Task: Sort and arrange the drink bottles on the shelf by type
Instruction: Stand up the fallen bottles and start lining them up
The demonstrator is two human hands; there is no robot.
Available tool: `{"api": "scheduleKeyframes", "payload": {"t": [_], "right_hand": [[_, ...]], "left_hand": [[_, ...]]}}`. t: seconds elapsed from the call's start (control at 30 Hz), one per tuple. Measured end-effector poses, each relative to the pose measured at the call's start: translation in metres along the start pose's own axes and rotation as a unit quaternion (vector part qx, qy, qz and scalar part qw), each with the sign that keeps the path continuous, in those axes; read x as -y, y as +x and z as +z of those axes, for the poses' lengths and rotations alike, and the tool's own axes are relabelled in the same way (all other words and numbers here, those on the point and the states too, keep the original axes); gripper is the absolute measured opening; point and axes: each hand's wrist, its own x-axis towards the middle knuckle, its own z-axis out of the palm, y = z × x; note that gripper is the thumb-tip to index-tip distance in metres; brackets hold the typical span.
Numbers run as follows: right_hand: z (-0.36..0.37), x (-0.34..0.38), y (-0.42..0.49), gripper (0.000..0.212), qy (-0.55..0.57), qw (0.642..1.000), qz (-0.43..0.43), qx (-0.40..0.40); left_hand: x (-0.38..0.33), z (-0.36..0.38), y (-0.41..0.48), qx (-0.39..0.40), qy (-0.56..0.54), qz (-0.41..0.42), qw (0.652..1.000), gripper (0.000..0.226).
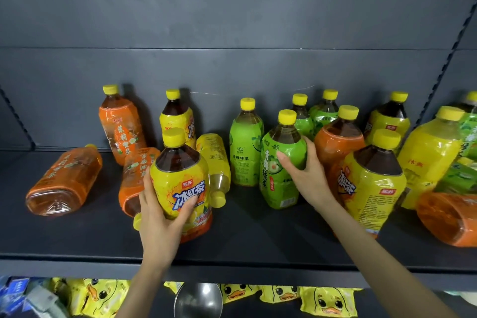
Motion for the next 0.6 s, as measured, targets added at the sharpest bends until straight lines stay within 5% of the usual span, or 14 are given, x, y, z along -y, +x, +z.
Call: {"api": "scheduleKeyframes", "payload": {"t": [0.33, 0.6], "right_hand": [[0.014, -0.004, -0.026, 0.080, -0.102, 0.988, -0.072, -0.091], [0.043, -0.004, -0.066, 0.057, -0.076, 0.977, -0.190, -0.063]], "left_hand": [[-0.004, -0.007, 0.001, 0.012, -0.002, -0.001, 1.000, 0.099], [-0.004, -0.012, -0.001, 0.016, -0.002, -0.021, 1.000, 0.102]]}}
